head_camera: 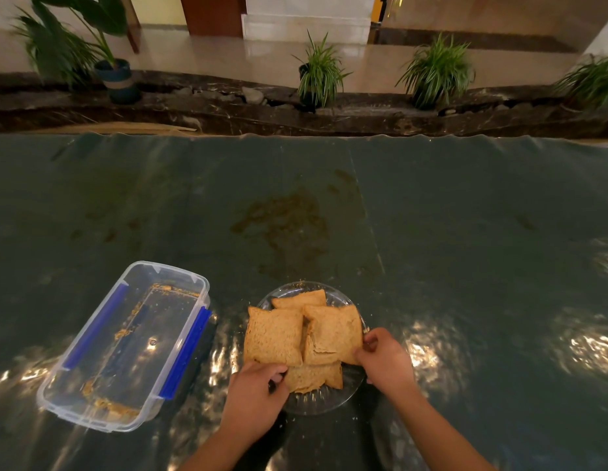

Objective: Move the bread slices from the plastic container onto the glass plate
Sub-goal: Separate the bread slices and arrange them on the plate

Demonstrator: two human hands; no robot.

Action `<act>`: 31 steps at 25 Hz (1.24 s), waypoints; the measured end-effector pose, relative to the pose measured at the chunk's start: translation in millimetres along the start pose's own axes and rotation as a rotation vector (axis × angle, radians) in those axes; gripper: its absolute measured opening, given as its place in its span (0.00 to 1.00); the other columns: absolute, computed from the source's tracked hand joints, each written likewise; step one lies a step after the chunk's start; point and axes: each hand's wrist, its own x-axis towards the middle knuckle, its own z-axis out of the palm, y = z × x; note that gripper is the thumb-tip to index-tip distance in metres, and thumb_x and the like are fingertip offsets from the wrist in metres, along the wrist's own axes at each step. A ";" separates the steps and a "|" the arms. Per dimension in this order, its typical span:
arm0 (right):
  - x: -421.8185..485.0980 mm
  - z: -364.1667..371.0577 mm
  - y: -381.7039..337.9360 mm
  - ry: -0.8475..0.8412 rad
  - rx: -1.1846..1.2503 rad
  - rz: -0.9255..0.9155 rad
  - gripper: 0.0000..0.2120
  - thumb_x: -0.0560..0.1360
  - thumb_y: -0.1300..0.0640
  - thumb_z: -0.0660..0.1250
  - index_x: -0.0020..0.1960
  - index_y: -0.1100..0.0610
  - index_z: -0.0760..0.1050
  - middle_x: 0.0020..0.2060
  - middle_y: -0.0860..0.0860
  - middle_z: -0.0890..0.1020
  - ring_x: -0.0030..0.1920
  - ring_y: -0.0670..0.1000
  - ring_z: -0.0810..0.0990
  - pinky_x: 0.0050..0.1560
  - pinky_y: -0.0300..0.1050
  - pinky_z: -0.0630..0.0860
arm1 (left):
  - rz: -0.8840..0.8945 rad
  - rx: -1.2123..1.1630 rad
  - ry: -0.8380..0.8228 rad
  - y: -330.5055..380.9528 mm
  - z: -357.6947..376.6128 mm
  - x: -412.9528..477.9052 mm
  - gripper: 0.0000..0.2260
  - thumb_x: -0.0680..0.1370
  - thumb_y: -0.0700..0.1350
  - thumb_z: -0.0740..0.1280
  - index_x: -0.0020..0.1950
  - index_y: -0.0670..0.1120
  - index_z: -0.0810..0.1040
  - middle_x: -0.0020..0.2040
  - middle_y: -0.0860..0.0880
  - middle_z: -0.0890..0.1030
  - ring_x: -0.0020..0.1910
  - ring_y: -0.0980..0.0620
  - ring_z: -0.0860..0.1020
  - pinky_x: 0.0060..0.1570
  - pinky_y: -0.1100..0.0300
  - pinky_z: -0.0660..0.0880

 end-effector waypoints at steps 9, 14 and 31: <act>16.0 9.8 -41.8 0.071 -0.362 -0.547 0.18 0.76 0.49 0.65 0.65 0.50 0.73 0.62 0.46 0.77 0.62 0.52 0.70 0.59 0.48 0.74 | 0.025 0.027 0.021 -1.1 5.0 -2.3 0.04 0.72 0.46 0.71 0.38 0.52 0.81 0.34 0.60 0.78 0.40 0.56 0.74 0.44 0.52 0.73; 28.6 27.2 -50.3 -0.062 -0.498 -0.597 0.20 0.77 0.42 0.59 0.67 0.45 0.70 0.67 0.42 0.73 0.67 0.52 0.64 0.65 0.52 0.67 | -0.001 0.037 0.042 -0.1 7.9 -3.1 0.04 0.72 0.48 0.68 0.38 0.53 0.79 0.35 0.60 0.76 0.42 0.55 0.73 0.49 0.49 0.74; 15.4 55.2 -92.9 -0.327 -0.907 -0.957 0.56 0.62 0.32 0.71 0.78 0.54 0.47 0.78 0.55 0.54 0.78 0.57 0.51 0.76 0.66 0.44 | 0.087 0.353 0.048 1.6 30.6 -43.2 0.32 0.57 0.55 0.79 0.59 0.46 0.82 0.55 0.49 0.83 0.54 0.47 0.82 0.50 0.45 0.81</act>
